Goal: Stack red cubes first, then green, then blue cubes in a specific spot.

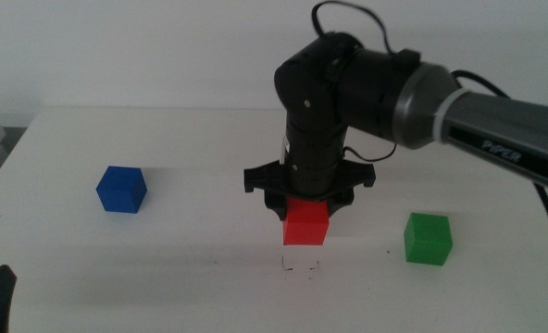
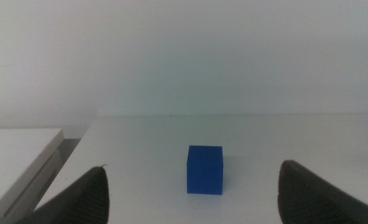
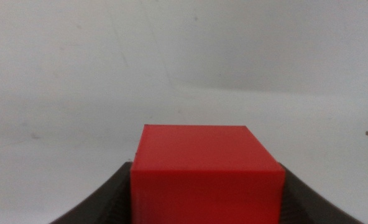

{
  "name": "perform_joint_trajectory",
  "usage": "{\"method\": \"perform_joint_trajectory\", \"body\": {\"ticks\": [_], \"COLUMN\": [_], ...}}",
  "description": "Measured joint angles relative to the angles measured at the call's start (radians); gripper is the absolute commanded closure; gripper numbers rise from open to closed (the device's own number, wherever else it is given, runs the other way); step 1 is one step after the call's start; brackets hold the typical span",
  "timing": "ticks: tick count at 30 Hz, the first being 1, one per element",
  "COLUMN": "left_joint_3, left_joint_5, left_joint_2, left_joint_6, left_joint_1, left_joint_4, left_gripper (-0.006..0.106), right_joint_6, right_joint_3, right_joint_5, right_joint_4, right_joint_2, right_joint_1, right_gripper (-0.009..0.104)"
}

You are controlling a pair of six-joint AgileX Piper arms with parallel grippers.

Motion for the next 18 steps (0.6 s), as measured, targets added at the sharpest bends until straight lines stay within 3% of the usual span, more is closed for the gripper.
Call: {"method": "perform_joint_trajectory", "body": {"ticks": [18], "left_joint_3": [0.0], "left_joint_5": [0.0], "left_joint_2": [0.0], "left_joint_6": [0.0], "left_joint_1": [0.0], "left_joint_4": [0.0], "left_gripper": [0.01], "right_joint_6": [0.041], "right_joint_3": [0.0], "right_joint_5": [-0.005], "right_joint_4": [-0.009], "right_joint_2": [0.119], "right_joint_1": [0.0], "right_gripper": [0.093]}}
